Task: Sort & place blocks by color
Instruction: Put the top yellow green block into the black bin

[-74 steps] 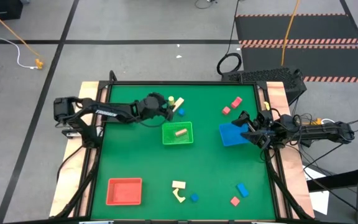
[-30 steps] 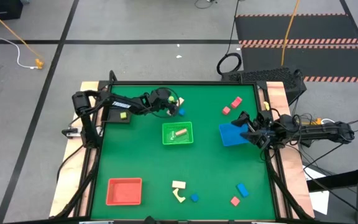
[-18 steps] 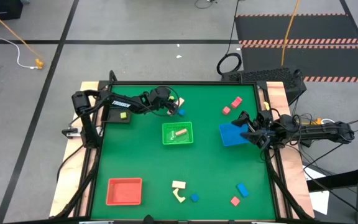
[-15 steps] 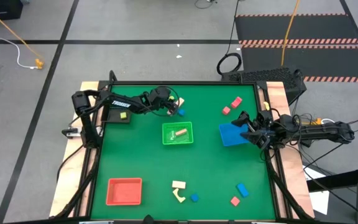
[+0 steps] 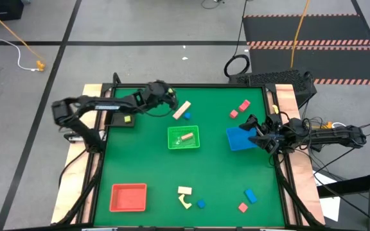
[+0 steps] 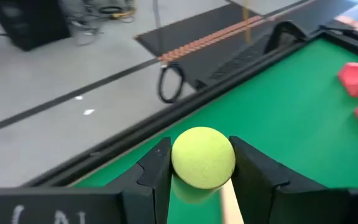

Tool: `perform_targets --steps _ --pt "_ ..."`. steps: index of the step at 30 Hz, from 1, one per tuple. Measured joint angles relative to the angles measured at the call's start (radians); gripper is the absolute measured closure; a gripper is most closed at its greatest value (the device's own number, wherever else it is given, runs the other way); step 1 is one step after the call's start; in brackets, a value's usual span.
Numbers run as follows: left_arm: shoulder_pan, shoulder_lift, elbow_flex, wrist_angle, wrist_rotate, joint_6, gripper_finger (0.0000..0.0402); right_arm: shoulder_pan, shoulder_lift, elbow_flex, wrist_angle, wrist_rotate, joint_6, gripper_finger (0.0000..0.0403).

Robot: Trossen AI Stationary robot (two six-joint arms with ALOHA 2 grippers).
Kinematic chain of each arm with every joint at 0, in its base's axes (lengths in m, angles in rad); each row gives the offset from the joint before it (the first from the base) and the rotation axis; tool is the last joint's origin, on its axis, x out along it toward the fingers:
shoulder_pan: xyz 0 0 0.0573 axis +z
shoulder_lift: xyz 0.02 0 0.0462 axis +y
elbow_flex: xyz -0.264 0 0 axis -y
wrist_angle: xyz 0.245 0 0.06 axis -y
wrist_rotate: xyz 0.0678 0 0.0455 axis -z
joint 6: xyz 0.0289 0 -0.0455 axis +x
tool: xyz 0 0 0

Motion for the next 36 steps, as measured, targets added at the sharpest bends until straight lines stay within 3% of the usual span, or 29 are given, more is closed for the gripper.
perform_targets --steps 9,16,28,36 --pt "-0.066 -0.253 0.000 -0.343 -0.268 -0.026 0.0272 0.000 0.000 0.000 0.000 0.000 0.000 0.0078" --pt "-0.129 -0.368 0.000 -0.672 -0.417 -0.207 0.0272 0.000 0.000 0.000 0.000 0.000 0.000 0.0078" --pt "-0.246 -0.412 0.000 -1.170 -0.436 -0.549 0.0272 0.000 0.000 0.000 0.000 0.000 0.000 0.0078" --pt "-0.308 -0.409 -0.004 -1.402 -0.400 -0.777 0.0272 0.000 0.000 0.000 0.000 0.000 0.000 0.0078"
